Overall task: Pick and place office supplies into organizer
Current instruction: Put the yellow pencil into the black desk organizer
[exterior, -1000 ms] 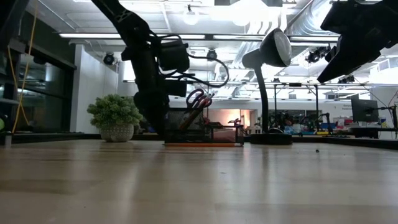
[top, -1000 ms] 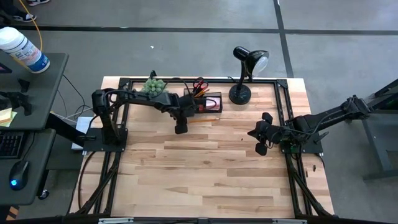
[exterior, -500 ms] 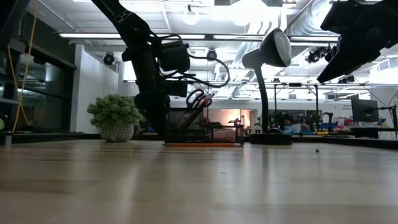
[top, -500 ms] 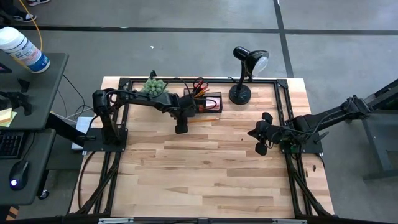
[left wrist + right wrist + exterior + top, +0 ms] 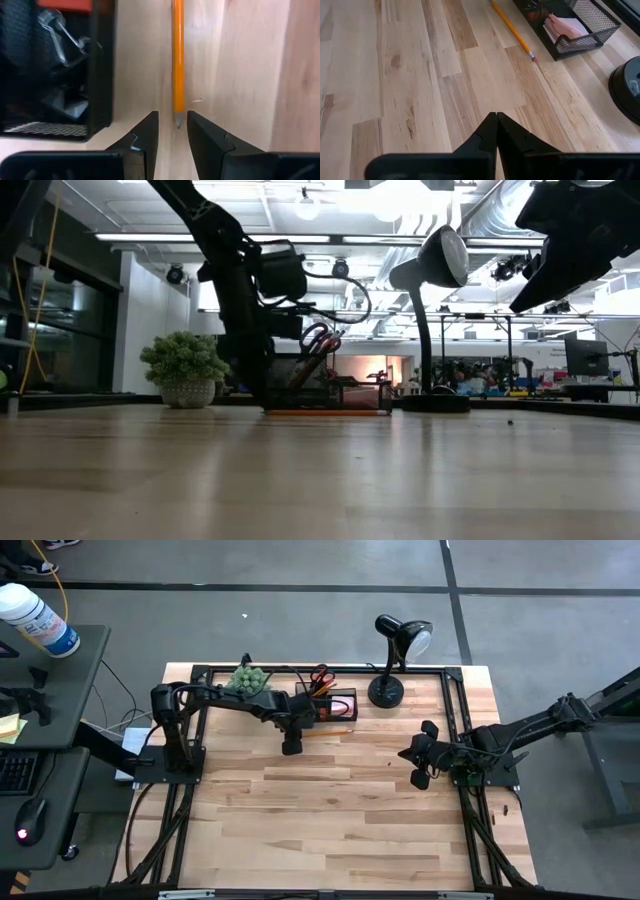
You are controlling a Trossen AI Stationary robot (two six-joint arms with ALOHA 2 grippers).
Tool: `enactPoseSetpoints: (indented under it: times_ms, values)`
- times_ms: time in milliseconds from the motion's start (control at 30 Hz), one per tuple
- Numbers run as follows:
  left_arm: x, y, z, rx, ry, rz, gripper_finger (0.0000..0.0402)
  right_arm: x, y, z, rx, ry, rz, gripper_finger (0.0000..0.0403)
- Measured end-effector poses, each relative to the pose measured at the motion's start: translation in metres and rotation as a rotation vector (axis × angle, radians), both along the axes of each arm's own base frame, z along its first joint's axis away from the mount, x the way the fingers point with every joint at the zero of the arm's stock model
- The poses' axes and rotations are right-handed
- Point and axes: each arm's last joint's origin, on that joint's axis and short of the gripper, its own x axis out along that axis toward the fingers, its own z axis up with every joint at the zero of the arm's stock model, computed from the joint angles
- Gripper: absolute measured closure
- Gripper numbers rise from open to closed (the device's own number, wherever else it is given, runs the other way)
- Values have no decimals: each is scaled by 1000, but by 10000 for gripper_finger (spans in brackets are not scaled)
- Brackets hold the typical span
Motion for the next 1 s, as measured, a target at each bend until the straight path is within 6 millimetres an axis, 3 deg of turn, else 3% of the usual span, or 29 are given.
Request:
enactPoseSetpoints:
  times_ms: [1000]
  values:
    - [3,-2,-10,-21,18,-22,323,0,0,0,-6,-8,-8,401]
